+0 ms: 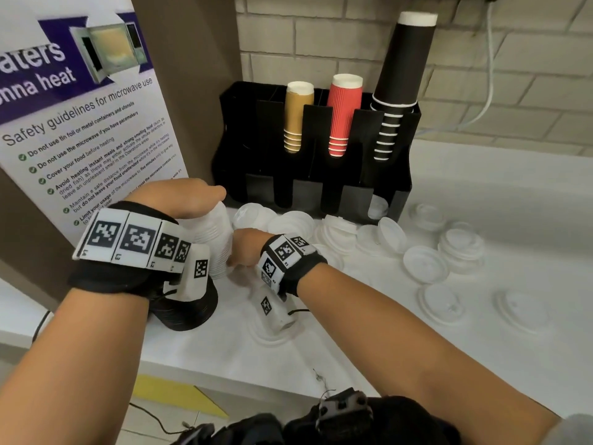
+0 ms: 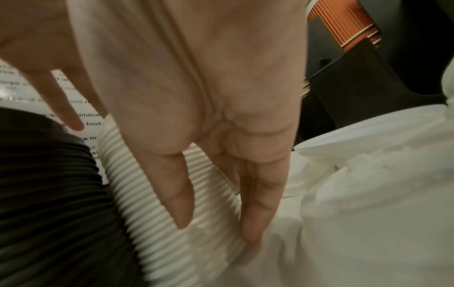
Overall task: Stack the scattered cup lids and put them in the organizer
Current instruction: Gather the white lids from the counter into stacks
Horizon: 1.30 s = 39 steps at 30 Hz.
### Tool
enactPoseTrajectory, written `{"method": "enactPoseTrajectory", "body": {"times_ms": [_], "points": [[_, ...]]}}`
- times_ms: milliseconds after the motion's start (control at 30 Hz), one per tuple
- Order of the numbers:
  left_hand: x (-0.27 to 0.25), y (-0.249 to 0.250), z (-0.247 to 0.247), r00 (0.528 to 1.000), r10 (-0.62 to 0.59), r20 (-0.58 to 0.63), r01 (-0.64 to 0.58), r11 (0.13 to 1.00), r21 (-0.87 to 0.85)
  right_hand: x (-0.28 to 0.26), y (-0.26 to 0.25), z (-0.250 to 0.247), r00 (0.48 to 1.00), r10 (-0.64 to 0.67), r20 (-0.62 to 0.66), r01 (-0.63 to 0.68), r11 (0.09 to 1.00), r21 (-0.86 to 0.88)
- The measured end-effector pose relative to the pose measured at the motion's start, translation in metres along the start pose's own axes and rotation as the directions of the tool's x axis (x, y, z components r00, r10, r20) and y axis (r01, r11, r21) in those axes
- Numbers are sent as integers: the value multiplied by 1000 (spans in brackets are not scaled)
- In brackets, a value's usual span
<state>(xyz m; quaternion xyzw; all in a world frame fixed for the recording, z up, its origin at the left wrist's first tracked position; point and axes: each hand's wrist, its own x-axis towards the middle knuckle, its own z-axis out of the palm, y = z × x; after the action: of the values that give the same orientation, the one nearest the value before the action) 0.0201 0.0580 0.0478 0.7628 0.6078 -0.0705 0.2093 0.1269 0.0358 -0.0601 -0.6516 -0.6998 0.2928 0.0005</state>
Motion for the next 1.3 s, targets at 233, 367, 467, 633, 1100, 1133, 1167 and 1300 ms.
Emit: {"method": "enactPoseTrajectory", "body": {"times_ms": [233,367,467,633,1100,1133,1167,1300], "points": [[-1,-4,-6,999,-12,-31,11,999,-36,-6,4,-15,994,57,-98,-27,958,285],[-1,-2,-6,1000,-17,-18,17,999,-32,-4,0,-13,997,55,-52,-29,915,402],[-1,-1,-6,1000,-18,-23,17,999,-28,-2,2,-13,997,61,-39,-39,903,428],[-4,-1,-8,998,42,-54,-43,999,-7,-4,7,-17,994,96,-49,-67,905,420],[-19,46,25,741,513,-433,-662,452,-597,-82,116,-144,763,416,-495,-50,802,596],[-16,48,33,747,504,-432,-652,431,-624,-79,131,-151,730,459,-506,-99,804,586],[-13,50,40,756,492,-432,-640,414,-648,-75,143,-156,723,494,-483,-188,813,552],[-1,60,62,804,421,-419,-564,316,-763,-53,177,-154,728,571,-379,-333,778,533]]}}
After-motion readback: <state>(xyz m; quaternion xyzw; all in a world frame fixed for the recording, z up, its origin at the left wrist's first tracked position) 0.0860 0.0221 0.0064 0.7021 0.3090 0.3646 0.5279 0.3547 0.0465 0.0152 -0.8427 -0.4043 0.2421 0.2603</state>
